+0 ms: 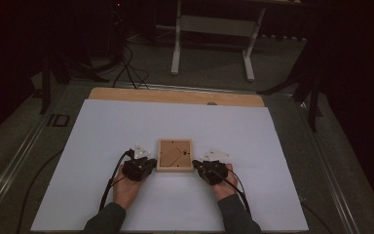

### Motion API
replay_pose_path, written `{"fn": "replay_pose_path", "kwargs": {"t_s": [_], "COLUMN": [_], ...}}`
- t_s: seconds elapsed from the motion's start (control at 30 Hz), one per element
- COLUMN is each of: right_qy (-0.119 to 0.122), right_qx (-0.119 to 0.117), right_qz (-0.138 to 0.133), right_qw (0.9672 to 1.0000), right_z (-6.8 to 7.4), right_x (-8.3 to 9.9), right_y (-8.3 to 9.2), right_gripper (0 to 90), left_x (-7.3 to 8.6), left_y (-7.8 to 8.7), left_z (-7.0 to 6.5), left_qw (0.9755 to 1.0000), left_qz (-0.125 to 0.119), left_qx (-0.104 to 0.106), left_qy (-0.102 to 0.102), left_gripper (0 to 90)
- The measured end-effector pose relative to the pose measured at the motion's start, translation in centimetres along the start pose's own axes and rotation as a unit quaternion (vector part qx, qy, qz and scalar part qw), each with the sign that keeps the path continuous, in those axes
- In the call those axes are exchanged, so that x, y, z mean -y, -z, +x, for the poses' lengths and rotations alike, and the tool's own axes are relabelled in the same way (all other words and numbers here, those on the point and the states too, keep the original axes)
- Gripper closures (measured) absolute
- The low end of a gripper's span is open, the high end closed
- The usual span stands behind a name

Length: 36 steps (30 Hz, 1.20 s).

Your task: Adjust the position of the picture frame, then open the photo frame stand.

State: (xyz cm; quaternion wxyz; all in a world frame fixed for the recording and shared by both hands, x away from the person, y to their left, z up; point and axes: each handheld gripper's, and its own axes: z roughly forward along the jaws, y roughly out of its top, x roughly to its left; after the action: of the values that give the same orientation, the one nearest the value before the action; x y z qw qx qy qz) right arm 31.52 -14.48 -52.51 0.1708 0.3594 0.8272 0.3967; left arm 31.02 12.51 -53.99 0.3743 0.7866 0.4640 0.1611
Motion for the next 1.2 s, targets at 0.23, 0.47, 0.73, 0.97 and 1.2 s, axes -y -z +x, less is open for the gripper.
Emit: {"fn": "replay_pose_path", "kwargs": {"t_s": [0.23, 0.47, 0.73, 0.97, 1.2], "right_qy": [-0.002, 0.006, 0.014, 0.02, 0.023], "right_qx": [0.003, -0.004, -0.01, -0.017, -0.023], "right_qz": [-0.01, -0.016, -0.021, -0.023, -0.022], "right_qw": [0.9999, 0.9998, 0.9996, 0.9994, 0.9992], "right_z": [-0.4, 0.0, 0.3, 0.5, 0.7], "right_x": [-0.1, -0.2, -0.3, -0.3, -0.3], "right_y": [0.4, 0.4, 0.5, 0.5, 0.5], "right_gripper": [89.1, 88.4, 88.5, 88.5, 88.6], "left_x": [-0.1, -0.3, -0.6, -1.1, -1.5], "left_y": [0.5, 1.3, 1.7, 2.0, 1.5], "left_z": [0.5, 0.8, 0.5, -0.4, -1.5], "left_qw": [0.9998, 0.9992, 0.9987, 0.9986, 0.9984], "left_qz": [-0.014, -0.039, -0.047, -0.049, -0.043], "left_qx": [-0.016, -0.008, 0.014, 0.021, 0.029], "left_qy": [0.0, 0.003, 0.011, 0.0, -0.02], "left_gripper": [81.5, 75.5, 69.0, 61.1, 58.0]}}
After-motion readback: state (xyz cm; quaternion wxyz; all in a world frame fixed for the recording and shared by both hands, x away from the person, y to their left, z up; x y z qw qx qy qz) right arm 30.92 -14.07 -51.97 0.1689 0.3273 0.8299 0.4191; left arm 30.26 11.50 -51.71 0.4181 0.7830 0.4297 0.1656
